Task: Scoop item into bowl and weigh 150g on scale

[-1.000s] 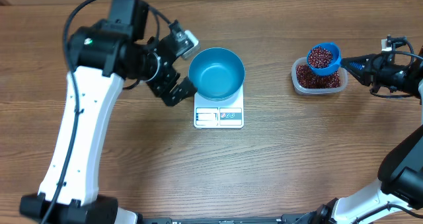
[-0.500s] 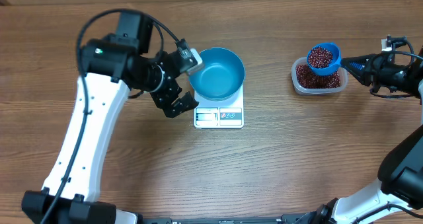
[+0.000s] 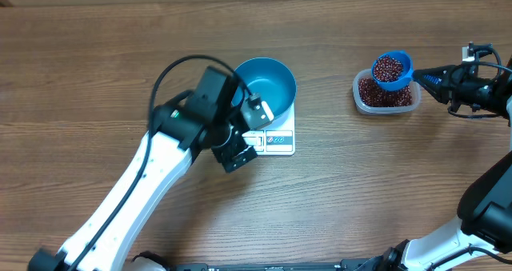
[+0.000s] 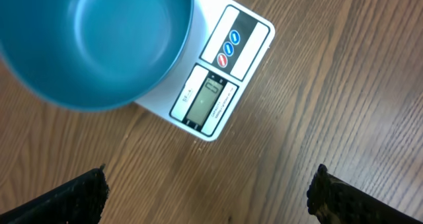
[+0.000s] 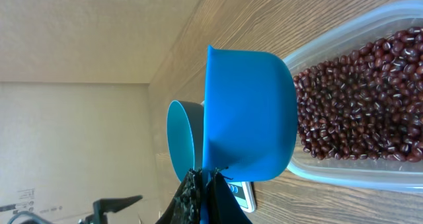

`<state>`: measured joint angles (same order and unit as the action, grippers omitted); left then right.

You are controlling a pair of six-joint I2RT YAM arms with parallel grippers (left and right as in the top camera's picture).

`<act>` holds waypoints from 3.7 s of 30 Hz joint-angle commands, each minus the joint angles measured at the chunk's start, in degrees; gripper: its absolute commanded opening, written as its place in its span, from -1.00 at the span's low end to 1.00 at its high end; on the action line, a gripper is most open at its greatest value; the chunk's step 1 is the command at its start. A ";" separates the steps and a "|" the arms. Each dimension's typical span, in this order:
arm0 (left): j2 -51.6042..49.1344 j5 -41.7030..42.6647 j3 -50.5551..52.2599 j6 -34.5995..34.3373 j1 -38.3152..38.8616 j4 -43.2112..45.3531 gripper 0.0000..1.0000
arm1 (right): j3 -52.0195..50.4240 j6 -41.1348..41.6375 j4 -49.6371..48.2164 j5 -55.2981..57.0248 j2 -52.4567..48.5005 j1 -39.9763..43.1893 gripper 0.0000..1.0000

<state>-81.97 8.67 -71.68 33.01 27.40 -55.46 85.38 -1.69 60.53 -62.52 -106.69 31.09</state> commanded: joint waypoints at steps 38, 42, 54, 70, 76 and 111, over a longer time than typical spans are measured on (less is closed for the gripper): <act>9.46 8.96 6.82 4.09 -5.53 -0.33 0.99 | -0.26 -0.07 -0.17 -1.36 -0.22 -0.22 -0.92; 7.91 8.96 6.82 4.09 -5.53 -0.24 0.99 | -0.26 -0.07 -0.17 -1.36 -0.22 -0.22 -0.93; 5.38 8.74 6.82 4.13 -5.53 3.63 0.99 | -0.26 -0.09 -0.22 -1.33 -0.22 -0.22 -0.93; 5.35 8.74 6.82 4.28 -5.53 4.72 0.99 | -0.26 -0.09 -0.17 -1.33 -0.22 -0.22 -0.93; 5.35 8.74 6.82 4.28 -5.53 4.72 0.99 | -0.26 -0.11 -0.20 -1.31 -0.22 -0.22 -0.93; 5.35 8.74 6.82 4.28 -5.53 4.70 0.99 | 3.45 2.91 0.46 -8.35 -0.20 -2.08 -0.92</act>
<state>-76.31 16.95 -65.17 36.21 22.02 -50.98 85.45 -0.64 61.17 -67.37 -106.67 30.52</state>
